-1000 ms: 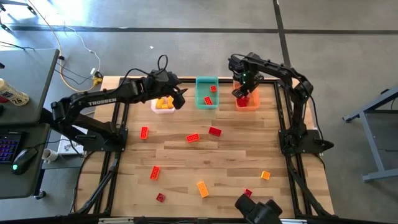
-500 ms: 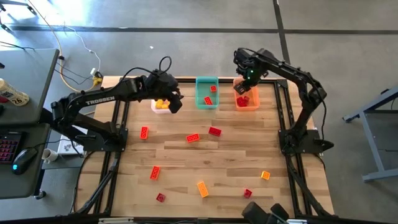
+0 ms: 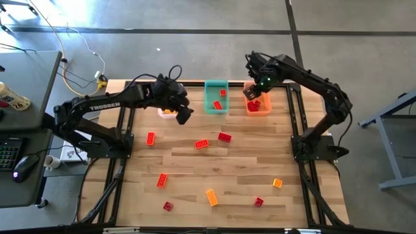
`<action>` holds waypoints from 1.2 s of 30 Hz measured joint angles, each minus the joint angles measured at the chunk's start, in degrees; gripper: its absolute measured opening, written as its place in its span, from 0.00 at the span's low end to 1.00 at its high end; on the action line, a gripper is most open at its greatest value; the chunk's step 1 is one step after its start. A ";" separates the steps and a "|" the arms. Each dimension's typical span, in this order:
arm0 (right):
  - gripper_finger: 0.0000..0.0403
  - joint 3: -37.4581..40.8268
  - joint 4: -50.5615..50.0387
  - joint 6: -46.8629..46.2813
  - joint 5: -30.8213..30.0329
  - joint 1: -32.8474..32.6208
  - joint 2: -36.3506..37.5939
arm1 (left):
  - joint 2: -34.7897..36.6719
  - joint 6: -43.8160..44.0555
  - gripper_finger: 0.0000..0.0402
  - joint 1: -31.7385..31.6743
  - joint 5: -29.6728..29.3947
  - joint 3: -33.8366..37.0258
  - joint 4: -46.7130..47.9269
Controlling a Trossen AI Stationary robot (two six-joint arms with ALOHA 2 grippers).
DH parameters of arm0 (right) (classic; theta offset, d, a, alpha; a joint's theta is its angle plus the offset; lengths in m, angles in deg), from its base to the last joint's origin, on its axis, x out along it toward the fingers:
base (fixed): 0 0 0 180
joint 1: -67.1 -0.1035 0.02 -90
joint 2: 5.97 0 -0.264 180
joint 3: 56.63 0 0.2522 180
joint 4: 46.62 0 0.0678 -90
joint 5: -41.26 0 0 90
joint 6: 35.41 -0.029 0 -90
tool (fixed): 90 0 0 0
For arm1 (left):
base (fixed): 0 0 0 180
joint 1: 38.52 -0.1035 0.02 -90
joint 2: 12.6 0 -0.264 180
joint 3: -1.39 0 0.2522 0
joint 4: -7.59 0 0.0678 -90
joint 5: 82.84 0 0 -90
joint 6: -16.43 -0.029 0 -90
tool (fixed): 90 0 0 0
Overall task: Sort & place blocks by color
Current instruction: Put the orange game piece into the blue bin
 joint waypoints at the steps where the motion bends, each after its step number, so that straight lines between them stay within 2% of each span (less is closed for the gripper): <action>1: 0.39 -0.02 -0.01 -0.91 -0.17 -0.57 0.34 | 0.00 0.00 0.60 0.73 -0.23 0.00 0.00; 7: 0.39 -0.02 -0.04 -4.72 -0.27 -4.32 0.84 | -0.16 0.14 0.60 5.04 -2.91 0.00 0.09; 12: 0.39 -0.02 -0.06 -7.64 -0.28 -8.43 0.84 | -1.99 1.49 0.60 8.38 -2.84 0.02 0.45; 21: 0.39 -0.02 -0.06 -12.49 -0.30 -14.88 0.84 | -9.58 1.50 0.60 13.50 -2.92 0.00 0.55; 36: 0.39 -0.02 -0.06 -16.15 -3.15 -20.68 0.82 | -20.38 1.49 0.60 18.04 -3.10 0.02 -2.74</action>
